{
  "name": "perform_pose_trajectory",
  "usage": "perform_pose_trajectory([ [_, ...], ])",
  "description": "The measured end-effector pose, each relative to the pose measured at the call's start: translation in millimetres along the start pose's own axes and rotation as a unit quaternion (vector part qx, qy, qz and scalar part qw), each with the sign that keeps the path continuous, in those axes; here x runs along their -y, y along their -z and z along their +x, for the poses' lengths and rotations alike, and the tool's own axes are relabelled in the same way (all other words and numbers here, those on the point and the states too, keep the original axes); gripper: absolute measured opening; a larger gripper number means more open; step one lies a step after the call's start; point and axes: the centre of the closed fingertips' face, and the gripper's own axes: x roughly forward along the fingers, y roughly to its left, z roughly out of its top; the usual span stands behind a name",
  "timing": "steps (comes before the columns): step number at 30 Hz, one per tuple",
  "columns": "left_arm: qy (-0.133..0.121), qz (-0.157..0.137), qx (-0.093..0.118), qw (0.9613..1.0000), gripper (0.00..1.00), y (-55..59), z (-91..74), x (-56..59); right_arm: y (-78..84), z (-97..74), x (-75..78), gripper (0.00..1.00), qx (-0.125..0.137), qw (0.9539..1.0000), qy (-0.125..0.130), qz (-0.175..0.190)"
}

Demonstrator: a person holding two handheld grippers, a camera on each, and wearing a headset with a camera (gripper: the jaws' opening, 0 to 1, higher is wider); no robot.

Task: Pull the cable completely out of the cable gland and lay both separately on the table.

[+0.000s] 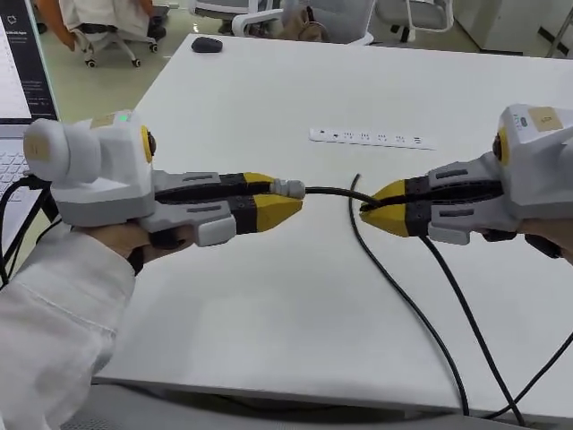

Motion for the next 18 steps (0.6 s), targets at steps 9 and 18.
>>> perform_pose_trajectory([
  [9,-0.021,-0.006,0.008,0.9997,0.17,1.4,-12.9,-9.5,10.0,-10.1,23.0,0.02,-0.006,0.9994,0.031,0.013],
  [18,-0.015,0.001,0.005,0.9999,0.17,7.2,-16.3,-5.9,9.1,-8.4,63.9,0.02,0.0,0.9969,0.071,0.033],
])
